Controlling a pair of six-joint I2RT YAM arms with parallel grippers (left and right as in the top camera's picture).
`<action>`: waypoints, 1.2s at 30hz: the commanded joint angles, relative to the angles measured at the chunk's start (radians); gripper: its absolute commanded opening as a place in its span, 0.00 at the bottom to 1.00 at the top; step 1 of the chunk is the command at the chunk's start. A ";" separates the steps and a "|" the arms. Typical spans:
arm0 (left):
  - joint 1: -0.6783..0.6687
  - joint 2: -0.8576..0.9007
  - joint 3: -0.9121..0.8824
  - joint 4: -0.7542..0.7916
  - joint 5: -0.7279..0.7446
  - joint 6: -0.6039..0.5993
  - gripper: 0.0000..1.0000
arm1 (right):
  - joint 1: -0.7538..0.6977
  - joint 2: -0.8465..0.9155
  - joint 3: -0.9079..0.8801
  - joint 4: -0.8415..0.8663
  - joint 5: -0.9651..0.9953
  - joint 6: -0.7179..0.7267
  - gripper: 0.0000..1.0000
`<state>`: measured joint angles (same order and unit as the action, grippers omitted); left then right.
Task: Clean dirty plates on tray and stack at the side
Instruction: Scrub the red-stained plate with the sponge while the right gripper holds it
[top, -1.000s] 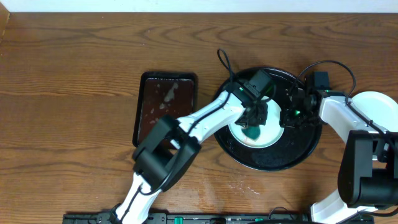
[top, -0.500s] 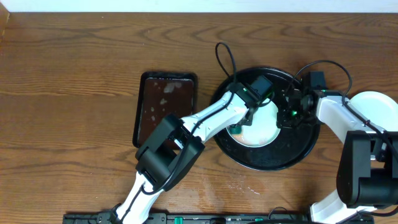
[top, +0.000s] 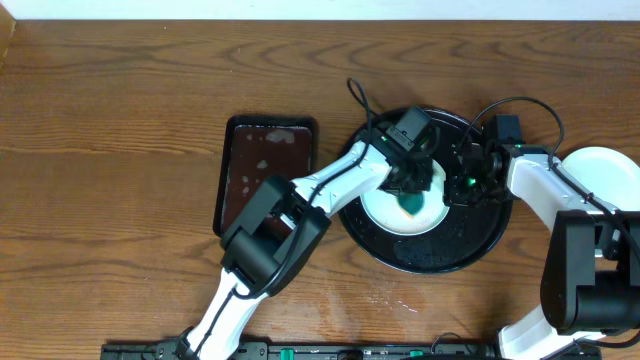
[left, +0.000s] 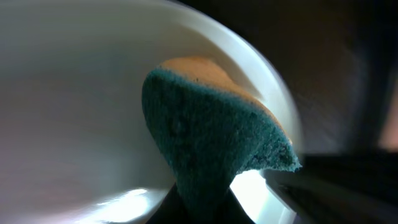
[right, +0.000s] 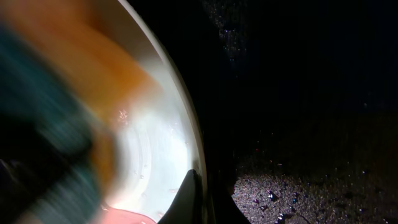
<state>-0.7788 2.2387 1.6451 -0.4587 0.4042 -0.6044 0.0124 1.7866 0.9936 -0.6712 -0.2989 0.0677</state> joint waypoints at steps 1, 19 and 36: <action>-0.032 0.032 -0.011 -0.004 0.260 -0.027 0.08 | 0.008 0.006 -0.009 -0.003 0.014 -0.013 0.01; 0.111 0.009 -0.009 -0.350 -0.376 -0.037 0.08 | 0.008 0.006 -0.009 -0.005 0.014 -0.013 0.01; 0.124 0.007 -0.013 -0.177 -0.128 -0.027 0.08 | 0.008 0.006 -0.009 -0.005 0.014 -0.013 0.01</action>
<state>-0.6697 2.1925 1.6463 -0.6884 0.1612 -0.6292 0.0246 1.7866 0.9932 -0.6643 -0.3450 0.0727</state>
